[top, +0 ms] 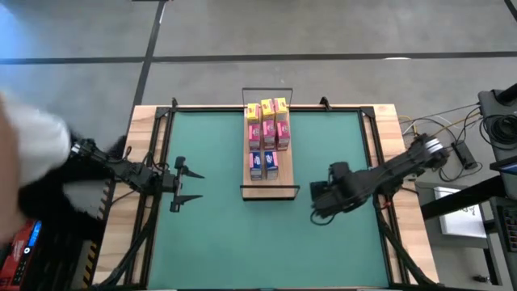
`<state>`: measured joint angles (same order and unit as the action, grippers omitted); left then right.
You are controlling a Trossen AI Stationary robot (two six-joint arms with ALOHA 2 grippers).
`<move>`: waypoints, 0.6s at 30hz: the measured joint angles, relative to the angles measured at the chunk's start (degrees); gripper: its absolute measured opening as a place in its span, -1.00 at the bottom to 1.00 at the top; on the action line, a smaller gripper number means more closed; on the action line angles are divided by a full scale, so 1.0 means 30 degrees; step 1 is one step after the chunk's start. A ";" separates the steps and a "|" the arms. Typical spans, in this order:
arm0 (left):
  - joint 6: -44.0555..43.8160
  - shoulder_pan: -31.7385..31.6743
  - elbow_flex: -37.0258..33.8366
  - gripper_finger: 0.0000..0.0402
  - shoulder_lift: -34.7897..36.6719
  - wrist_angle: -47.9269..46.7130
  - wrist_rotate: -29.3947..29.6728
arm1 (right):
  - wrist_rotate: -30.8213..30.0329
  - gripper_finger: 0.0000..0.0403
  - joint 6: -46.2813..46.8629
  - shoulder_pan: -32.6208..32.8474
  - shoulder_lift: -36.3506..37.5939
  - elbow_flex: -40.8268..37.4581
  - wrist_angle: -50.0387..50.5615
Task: Stack cereal on shelf
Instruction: Put the blue cereal box on the shelf aligned with the other blue cereal boxes
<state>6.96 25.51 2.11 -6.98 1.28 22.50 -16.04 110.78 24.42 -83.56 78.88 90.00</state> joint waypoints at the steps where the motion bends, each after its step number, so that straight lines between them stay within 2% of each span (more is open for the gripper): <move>1: 0.0000 0.0000 0.0000 0.38 0.0000 0.0000 -0.0007 | -0.0231 0.37 -0.0399 -0.0028 0.0485 -0.0353 0.0000; 3: 0.0000 0.0003 0.0000 0.38 0.0000 0.0000 0.0000 | -0.0758 0.37 -0.1423 -0.0129 0.1343 -0.0940 0.0029; 6: 0.0000 -0.0003 0.0000 0.38 0.0000 0.0000 0.0000 | -0.2755 0.37 -0.4758 -0.0448 0.2217 -0.1412 -0.0187; 8: 0.0000 -0.0001 0.0000 0.38 0.0000 0.0000 0.0000 | -0.3654 0.37 -0.7745 -0.0819 0.2515 -0.1469 -0.0457; 13: 0.0000 -0.0003 0.0000 0.38 0.0000 0.0000 0.0000 | -0.4001 0.37 -1.6613 -0.2205 0.2974 -0.1362 -0.2235; 18: 0.0000 -0.0003 0.0000 0.38 0.0000 0.0000 -0.0002 | -0.4633 0.37 -2.3969 -0.3760 0.3138 -0.1098 -0.4053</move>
<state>6.96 25.50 2.11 -6.98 1.28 22.49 -29.93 38.87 13.14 -74.15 75.59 77.84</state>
